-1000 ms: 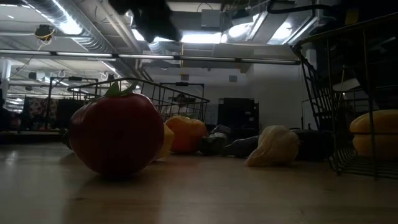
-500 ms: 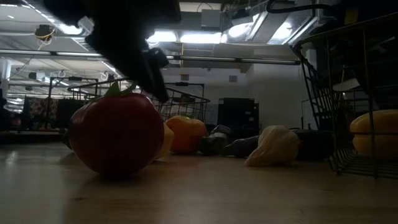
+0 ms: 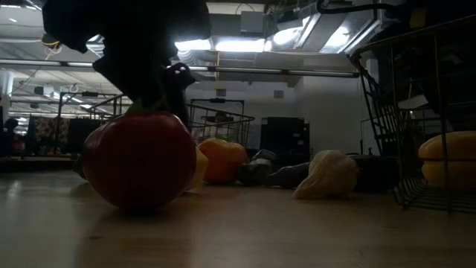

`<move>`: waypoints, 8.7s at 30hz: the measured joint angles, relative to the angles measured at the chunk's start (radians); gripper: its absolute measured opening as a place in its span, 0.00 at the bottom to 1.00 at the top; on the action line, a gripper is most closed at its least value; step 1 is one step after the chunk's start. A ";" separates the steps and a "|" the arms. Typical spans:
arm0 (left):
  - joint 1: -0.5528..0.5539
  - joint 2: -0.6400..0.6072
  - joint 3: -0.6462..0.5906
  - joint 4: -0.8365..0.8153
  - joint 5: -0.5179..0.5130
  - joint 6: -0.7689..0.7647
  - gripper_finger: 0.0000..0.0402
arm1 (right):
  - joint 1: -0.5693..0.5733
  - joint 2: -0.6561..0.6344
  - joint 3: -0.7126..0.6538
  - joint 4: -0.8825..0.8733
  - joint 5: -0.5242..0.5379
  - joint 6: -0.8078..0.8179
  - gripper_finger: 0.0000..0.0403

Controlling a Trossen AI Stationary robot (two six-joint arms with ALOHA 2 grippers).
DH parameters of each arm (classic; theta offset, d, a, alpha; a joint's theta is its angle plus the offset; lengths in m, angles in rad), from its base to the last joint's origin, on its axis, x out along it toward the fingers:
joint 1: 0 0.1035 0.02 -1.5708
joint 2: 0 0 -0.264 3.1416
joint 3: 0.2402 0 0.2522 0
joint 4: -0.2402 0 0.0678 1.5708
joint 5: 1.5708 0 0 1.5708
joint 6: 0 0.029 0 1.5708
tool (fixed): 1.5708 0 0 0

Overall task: Sort produce into baskets
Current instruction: Put the yellow bell pepper into the wire basket, then put the yellow lemon into the top basket, then put the carrot into the bottom basket

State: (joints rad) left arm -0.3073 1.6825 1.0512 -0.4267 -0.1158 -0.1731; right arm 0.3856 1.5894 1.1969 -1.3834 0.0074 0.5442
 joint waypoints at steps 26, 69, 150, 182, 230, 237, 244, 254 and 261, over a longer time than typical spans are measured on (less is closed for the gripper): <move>0.002 0.000 0.000 0.000 0.000 0.091 0.59 | 0.000 0.000 0.000 -0.001 0.000 0.000 0.92; 0.023 0.098 0.002 0.026 0.041 0.203 0.50 | 0.000 -0.001 0.000 -0.019 -0.011 -0.003 0.92; 0.622 0.109 0.273 -0.374 -0.054 0.096 0.45 | -0.432 -0.310 0.001 0.294 0.366 -0.488 0.92; 0.626 0.153 0.270 -0.381 -0.058 0.123 0.62 | -0.642 -0.091 0.001 0.446 0.144 -0.303 0.92; 0.626 -0.008 0.272 -0.432 -0.056 0.145 0.62 | -0.726 0.238 0.000 0.493 0.043 -0.186 0.92; 0.626 -0.008 0.272 -0.432 -0.056 0.140 0.62 | -0.726 0.256 0.000 0.494 0.044 -0.209 0.88; 0.626 -0.008 0.272 -0.431 -0.056 0.127 0.62 | -0.726 0.256 0.000 0.492 0.044 -0.210 0.69; 0.626 -0.007 0.272 -0.431 -0.056 0.121 0.62 | -0.726 0.255 0.000 0.491 0.044 -0.215 0.46; 0.626 -0.007 0.272 -0.431 -0.056 0.120 0.62 | -0.726 0.255 0.000 0.491 0.044 -0.242 0.49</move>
State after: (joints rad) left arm 0.3187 1.6752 1.3228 -0.8577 -0.1715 -0.0532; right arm -0.3405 1.8446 1.1969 -0.8921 0.0517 0.3018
